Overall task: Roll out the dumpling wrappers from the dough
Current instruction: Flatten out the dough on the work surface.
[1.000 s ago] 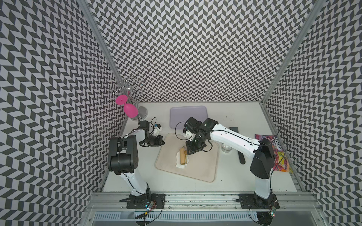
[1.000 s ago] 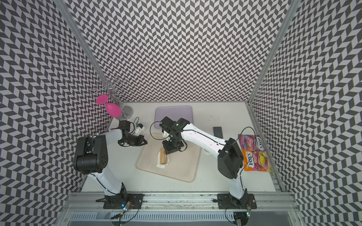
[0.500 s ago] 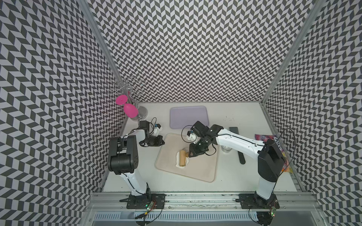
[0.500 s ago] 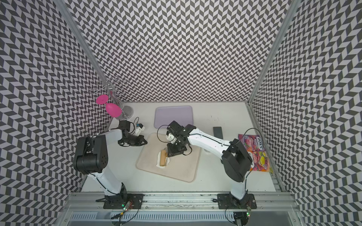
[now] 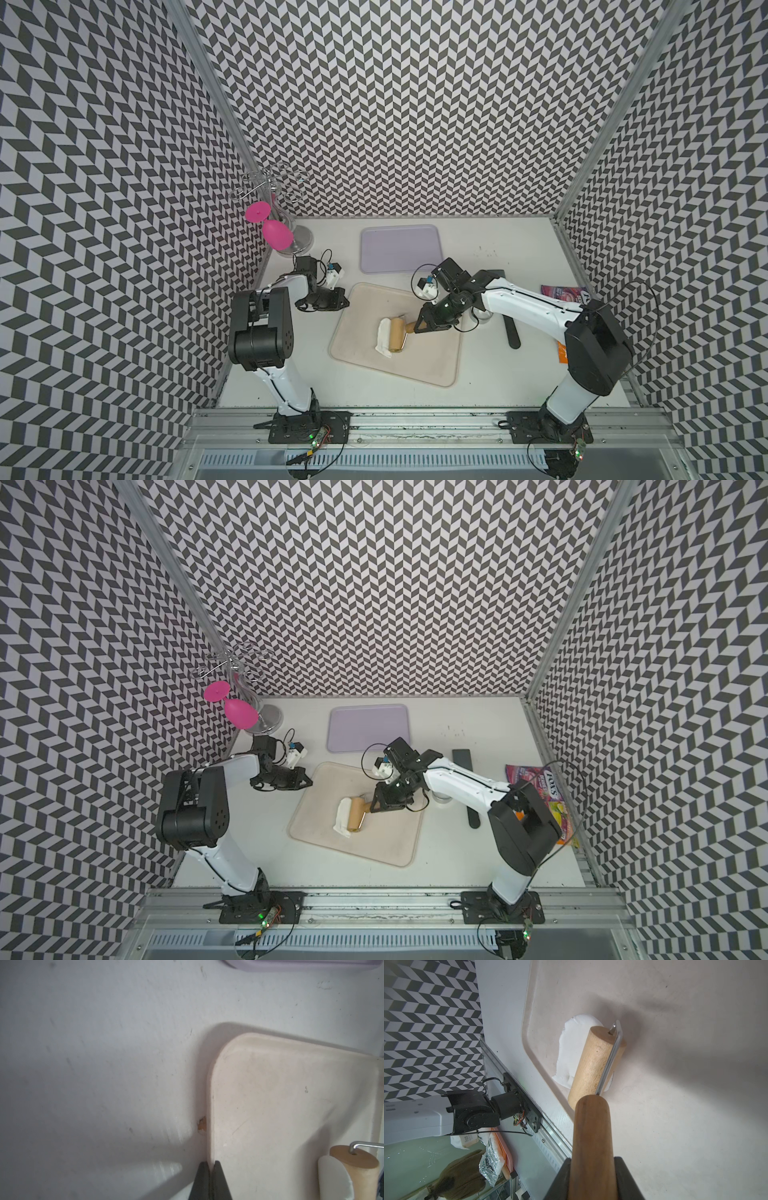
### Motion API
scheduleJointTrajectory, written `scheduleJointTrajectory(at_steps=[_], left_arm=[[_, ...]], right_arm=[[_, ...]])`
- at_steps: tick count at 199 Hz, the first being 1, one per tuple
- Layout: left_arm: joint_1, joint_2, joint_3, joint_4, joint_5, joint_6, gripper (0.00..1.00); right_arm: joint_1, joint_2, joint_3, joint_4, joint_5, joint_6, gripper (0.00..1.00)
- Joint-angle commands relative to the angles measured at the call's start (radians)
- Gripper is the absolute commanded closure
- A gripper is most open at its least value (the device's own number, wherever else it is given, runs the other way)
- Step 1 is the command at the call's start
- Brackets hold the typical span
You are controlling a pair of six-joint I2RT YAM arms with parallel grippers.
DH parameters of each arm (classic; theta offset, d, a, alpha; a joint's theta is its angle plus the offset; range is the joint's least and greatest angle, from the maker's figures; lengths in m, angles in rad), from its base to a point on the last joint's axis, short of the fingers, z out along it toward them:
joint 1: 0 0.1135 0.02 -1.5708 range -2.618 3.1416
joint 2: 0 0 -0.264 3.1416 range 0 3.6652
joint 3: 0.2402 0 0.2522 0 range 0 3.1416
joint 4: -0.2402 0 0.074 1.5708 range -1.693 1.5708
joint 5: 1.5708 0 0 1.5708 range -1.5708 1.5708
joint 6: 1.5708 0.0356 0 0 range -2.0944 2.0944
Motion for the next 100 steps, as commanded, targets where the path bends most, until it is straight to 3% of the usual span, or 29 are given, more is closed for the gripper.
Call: scheduleJointTrajectory(at_steps=[1, 58, 100], left_arm=[[0.016, 0.0, -0.017, -0.015, -0.028, 0.013, 1.0], [0.019, -0.005, -0.017, -0.016, -0.024, 0.015, 1.0], [0.019, -0.005, -0.014, -0.019, -0.02, 0.013, 1.0]], right_arm=[[-0.055, 0.039, -0.076, -0.229, 0.322, 0.035, 1.0], [-0.084, 0.003, -0.059, -0.266, 0.351, 0.036, 1.0], [-0.032, -0.062, 0.196, -0.34, 0.377, 0.004, 1.0]])
